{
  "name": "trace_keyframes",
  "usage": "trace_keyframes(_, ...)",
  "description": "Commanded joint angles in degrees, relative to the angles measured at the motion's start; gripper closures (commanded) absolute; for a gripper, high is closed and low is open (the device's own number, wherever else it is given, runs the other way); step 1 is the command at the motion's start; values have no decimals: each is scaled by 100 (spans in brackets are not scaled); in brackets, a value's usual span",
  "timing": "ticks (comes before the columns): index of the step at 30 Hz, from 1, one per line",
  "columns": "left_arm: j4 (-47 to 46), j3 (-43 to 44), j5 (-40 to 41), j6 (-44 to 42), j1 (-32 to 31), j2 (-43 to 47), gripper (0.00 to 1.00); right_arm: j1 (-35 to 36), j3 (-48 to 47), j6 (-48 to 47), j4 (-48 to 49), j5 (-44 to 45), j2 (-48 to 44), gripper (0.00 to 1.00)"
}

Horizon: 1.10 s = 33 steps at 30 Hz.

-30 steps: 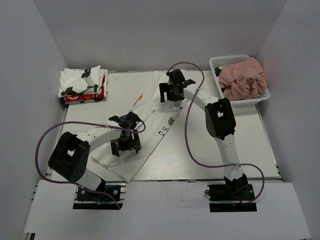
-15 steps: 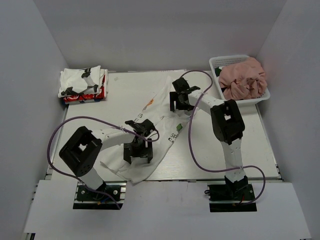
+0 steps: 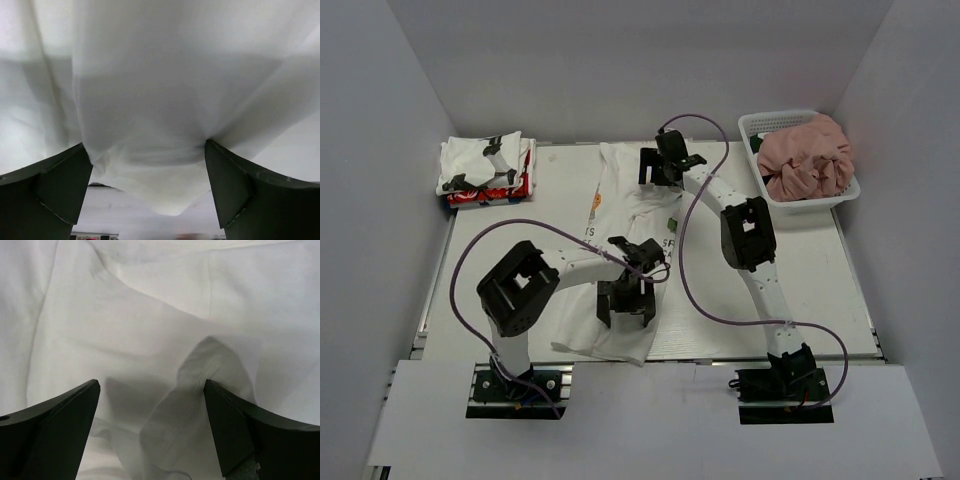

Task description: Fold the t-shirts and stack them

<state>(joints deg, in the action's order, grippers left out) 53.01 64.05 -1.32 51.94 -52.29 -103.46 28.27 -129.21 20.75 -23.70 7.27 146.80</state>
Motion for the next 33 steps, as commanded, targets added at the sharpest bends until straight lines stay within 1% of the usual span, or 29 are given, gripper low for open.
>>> trace_keyframes(1,-177,693,115,202,-62,-472,0,-392,-140,323,1126,-595,498,9)
trace_keyframes(2,-177,844,115,202,-62,-700,0,-419,-149,446,1322,-986,498,9)
trace_keyframes(4,-177,1204,36,202,-62,-833,0,-515,-358,491,1726,-1209,630,9)
trace_keyframes(7,-378,1329,-87,255,-114,-764,0,-516,-692,360,1904,-1420,675,9)
trace_keyframes(8,-380,1329,-87,255,-114,-685,0,-507,-685,168,1931,-1569,648,9)
trace_keyframes(10,-380,1329,131,255,-184,-369,0,-489,-641,52,1817,-1816,359,9)
trace_keyframes(11,-197,1329,254,307,-185,-229,0,-481,-597,-148,1808,-1956,271,9)
trace_keyframes(12,-134,1329,525,369,-246,-71,0,-463,-388,-272,1712,-2175,0,9)
trace_keyframes(13,-133,1129,658,369,-307,114,0,-428,-325,-526,1659,-2255,-281,9)
trace_keyframes(14,-133,962,799,369,-308,594,0,-402,-272,-676,1624,-2308,-414,9)
trace_keyframes(15,-255,490,1053,456,-395,877,0,-375,-211,-1200,1327,-2535,-833,9)
trace_keyframes(16,-335,233,1168,544,-448,1176,0,-323,-201,-1336,1168,-2572,-942,9)
trace_keyframes(17,-388,-4,1500,641,-448,1788,0,-253,-184,-1450,1036,-2520,-1082,9)
trace_keyframes(18,-388,-433,1703,859,-448,2081,0,-217,77,-1651,739,-2363,-1579,9)
trace_keyframes(20,-284,-840,2256,1150,-361,2618,0,-95,456,-1776,744,-2231,-1926,9)
trace_keyframes(21,-283,-1225,2372,1291,-265,2873,0,-68,1171,-1846,805,-2082,-2554,9)
trace_keyframes(22,-222,-1359,2539,1492,-264,3310,0,-7,1405,-1786,815,-1515,-2751,9)
trace_keyframes(23,-134,-1465,2836,1633,-264,3489,0,46,1659,-1594,815,-1300,-3136,9)
trace_keyframes(24,-64,-1692,2839,1713,-203,3656,0,73,2445,-1531,823,-1098,-3532,9)
trace_keyframes(25,-63,-1799,2839,1714,-124,3805,0,117,2705,-1417,797,-757,-3692,9)
trace_keyframes(26,-63,-1913,2944,1714,-123,4059,0,187,3430,-1216,745,-483,-4059,9)
trace_keyframes(27,-150,-2140,2945,1714,-19,4149,0,231,3707,-1101,570,-359,-4228,9)
trace_keyframes(28,-203,-2238,2945,1714,104,4211,0,353,3971,-847,551,-175,-4700,9)
trace_keyframes(29,-265,-2439,2945,1714,184,4263,0,398,4748,-732,516,-156,-4844,9)
trace_keyframes(30,-265,-2537,2945,1714,263,4316,0,451,4964,-591,533,-60,-4976,9)
trace_keyframes(31,-509,-2651,2945,1714,333,4317,0,547,5193,-381,377,11,-5403,9)
trace_keyframes(32,-590,-2818,2797,1662,499,4317,0,644,5639,-162,393,203,-5547,9)
trace_keyframes(33,-643,-2898,2726,1661,562,4369,0,671,6070,-72,454,179,-5679,9)
